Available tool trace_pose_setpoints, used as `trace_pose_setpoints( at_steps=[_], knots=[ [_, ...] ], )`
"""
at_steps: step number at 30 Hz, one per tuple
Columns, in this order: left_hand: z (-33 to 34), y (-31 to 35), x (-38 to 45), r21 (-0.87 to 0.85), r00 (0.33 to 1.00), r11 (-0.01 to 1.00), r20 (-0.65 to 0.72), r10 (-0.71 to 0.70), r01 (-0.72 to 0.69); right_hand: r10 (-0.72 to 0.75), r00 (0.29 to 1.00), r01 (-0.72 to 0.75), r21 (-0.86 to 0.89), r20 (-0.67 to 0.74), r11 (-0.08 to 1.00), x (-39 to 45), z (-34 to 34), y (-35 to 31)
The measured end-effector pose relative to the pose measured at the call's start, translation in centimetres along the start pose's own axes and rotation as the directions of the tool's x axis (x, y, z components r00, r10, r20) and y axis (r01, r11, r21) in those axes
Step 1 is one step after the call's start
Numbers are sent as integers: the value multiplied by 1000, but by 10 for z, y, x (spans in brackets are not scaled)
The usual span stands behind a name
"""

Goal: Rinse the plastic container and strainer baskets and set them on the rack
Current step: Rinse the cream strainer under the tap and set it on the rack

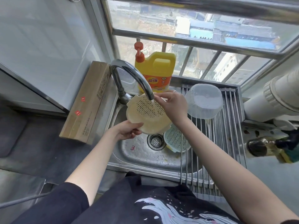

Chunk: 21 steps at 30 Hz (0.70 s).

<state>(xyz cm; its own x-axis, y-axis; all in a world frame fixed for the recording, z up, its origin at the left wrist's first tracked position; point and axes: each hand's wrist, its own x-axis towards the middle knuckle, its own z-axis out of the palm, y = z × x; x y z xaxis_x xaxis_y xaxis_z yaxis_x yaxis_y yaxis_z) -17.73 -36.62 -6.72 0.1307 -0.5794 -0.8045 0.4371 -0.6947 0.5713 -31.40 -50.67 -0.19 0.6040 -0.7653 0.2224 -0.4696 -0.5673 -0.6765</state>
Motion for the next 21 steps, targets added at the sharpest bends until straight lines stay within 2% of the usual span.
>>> trace_pose_setpoints(
  at_steps=[3,7,11,14,17,21],
  knots=[
    [8,-4,8,16,999,999,12,-33,33,-29,999,29,15,-25,999,-2,-4,-2],
    [22,-6,16,87,996,993,44,-80,76,63,997,-62,24,-36,998,-2,-14,4],
    [33,-5,20,131,991,984,53,-126,118,120,993,-118,-78,21,990,3,-23,3],
    [44,-6,17,243,981,954,27,-190,178,193,975,-168,-194,114,966,11,-25,2],
    [48,-8,10,342,972,917,40,-230,203,318,930,-258,-286,185,923,20,-26,10],
    [41,-9,-8,444,966,879,96,-242,176,479,826,-405,-279,296,871,19,-32,34]
  ],
)
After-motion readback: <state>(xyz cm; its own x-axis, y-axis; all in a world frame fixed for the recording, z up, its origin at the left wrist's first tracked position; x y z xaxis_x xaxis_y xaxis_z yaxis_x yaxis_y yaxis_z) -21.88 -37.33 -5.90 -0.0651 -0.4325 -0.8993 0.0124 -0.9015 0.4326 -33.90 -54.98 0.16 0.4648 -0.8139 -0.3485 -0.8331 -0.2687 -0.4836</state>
